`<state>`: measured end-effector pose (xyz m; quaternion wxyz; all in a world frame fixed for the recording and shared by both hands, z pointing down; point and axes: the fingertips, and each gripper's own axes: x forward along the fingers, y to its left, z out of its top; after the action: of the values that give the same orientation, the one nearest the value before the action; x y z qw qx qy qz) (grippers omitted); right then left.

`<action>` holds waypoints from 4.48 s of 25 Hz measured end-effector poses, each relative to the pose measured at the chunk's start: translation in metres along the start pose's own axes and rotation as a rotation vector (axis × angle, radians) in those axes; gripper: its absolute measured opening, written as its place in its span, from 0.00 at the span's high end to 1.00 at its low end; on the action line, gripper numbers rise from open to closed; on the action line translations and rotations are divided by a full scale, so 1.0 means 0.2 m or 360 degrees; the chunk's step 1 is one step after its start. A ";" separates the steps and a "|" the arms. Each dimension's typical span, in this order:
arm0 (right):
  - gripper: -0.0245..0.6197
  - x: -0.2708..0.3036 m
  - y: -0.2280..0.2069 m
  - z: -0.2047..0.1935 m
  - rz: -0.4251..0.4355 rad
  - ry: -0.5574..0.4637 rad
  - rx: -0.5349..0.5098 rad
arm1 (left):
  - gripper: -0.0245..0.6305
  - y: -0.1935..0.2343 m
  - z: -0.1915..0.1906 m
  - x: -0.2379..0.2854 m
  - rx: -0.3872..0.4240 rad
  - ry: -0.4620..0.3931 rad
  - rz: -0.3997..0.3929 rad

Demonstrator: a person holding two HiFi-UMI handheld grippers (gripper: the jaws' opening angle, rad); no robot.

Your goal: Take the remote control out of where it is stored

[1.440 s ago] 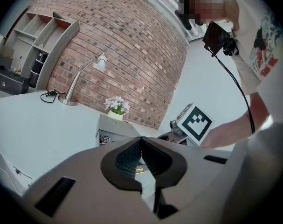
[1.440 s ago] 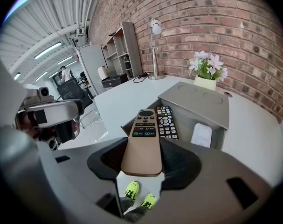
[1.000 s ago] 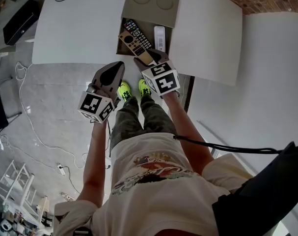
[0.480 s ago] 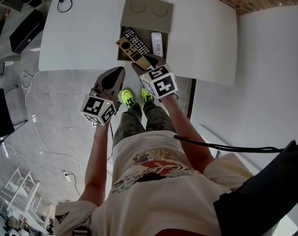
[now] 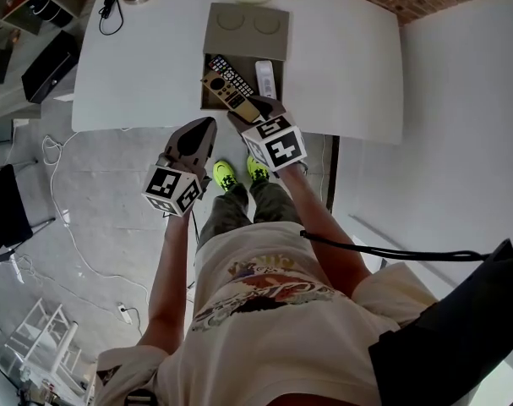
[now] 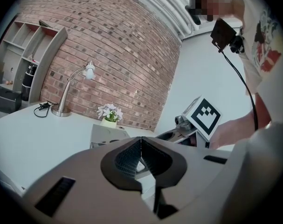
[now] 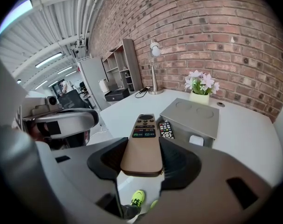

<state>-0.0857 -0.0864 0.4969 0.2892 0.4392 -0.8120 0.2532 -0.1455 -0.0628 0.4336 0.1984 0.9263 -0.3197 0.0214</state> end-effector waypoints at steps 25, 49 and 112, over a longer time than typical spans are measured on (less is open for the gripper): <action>0.64 -0.25 -0.18 -0.05 -0.0165 -0.0158 0.0155 | 0.95 -0.15 0.03 0.03 0.0090 0.0030 -0.0089; 0.64 -0.52 -0.57 -0.22 -0.0282 -0.0233 0.0303 | 0.95 -0.43 0.02 0.31 0.0157 0.0083 -0.0178; 0.64 -0.23 -1.00 -0.64 -0.0372 -0.0151 0.0588 | 0.95 -0.42 -0.37 0.56 0.0042 0.0280 -0.0162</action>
<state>0.1392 -0.0722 0.5860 0.1926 0.5874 -0.7080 0.3414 0.0007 -0.0404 0.4919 0.2144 0.9384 -0.2533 0.0967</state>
